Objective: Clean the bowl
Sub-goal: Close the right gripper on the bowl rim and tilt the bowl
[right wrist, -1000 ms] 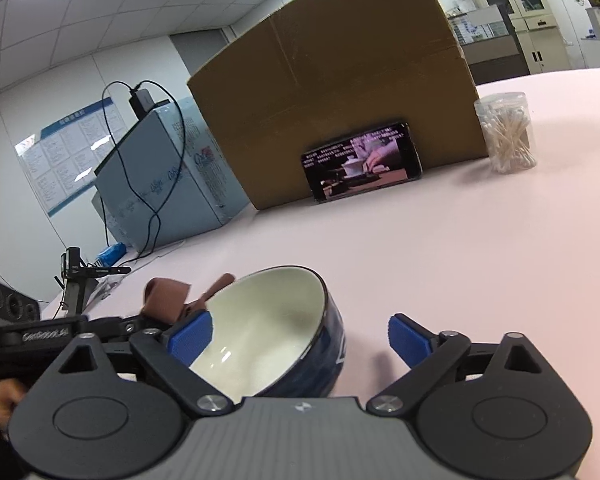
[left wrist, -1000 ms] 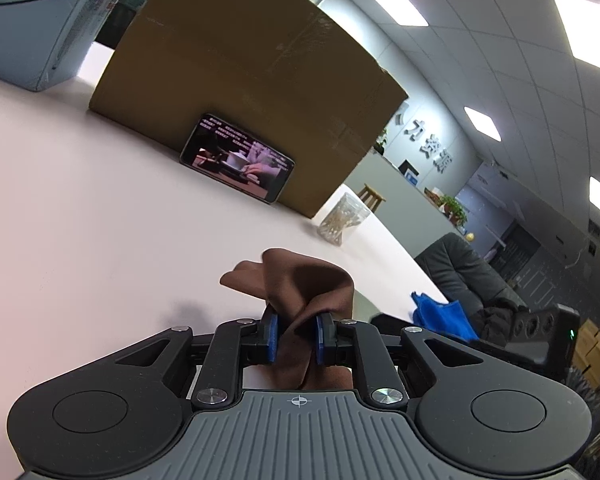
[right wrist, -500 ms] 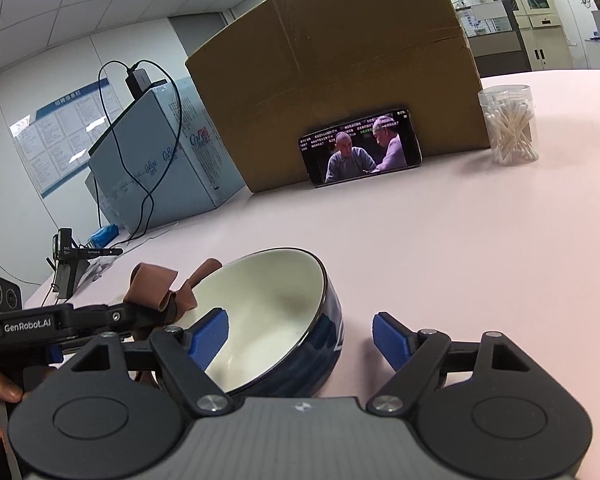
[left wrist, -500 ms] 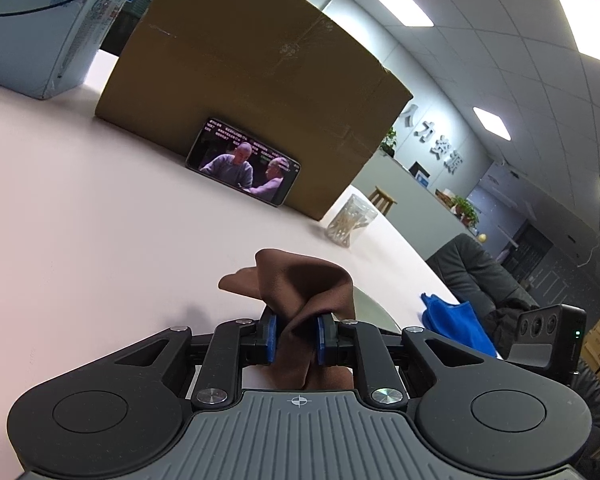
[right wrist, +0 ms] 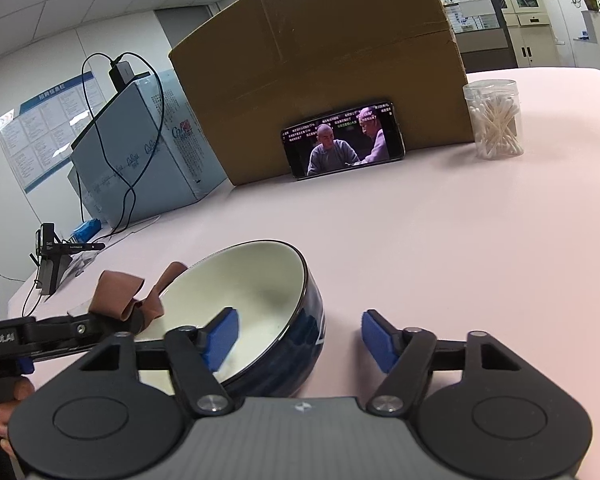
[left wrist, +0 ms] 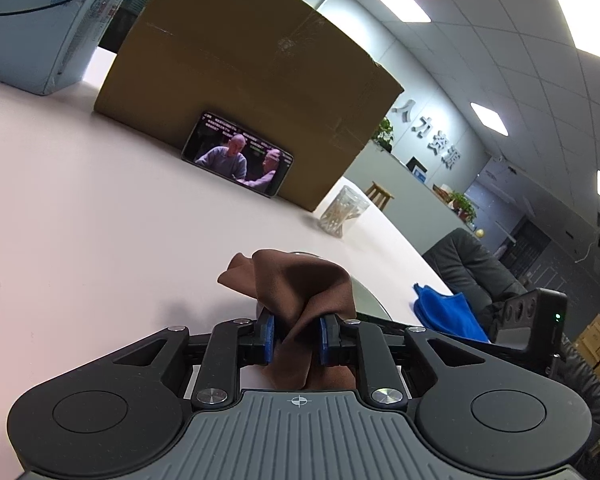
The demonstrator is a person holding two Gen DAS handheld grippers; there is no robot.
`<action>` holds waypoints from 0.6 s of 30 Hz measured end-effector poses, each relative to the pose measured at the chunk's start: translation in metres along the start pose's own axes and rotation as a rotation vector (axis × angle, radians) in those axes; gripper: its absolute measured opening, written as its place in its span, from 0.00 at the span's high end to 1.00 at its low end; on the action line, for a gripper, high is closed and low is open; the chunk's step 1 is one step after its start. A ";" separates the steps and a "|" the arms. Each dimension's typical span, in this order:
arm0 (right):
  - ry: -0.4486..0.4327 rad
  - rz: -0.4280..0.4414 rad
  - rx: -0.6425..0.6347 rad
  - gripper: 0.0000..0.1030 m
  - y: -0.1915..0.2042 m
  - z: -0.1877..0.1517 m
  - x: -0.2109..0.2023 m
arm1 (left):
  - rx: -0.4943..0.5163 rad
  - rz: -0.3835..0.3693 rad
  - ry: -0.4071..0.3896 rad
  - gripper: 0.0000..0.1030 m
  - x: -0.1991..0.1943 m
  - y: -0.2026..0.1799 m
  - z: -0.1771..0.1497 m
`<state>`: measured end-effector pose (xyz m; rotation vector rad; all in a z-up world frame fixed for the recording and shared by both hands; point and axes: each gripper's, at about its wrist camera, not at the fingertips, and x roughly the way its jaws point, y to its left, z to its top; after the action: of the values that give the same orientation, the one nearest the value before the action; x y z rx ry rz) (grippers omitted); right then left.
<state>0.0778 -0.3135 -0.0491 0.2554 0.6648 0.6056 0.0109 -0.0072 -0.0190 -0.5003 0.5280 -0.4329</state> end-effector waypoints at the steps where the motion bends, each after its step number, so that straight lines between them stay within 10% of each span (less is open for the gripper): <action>1: 0.003 0.019 0.007 0.47 -0.002 0.000 0.000 | 0.000 0.001 0.000 0.83 0.001 0.000 0.000; 18: 0.009 0.052 0.025 0.48 -0.004 0.000 0.001 | 0.011 0.011 0.006 0.83 0.018 0.004 0.011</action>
<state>0.0805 -0.3160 -0.0511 0.2942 0.6763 0.6483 0.0318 -0.0099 -0.0195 -0.4855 0.5336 -0.4270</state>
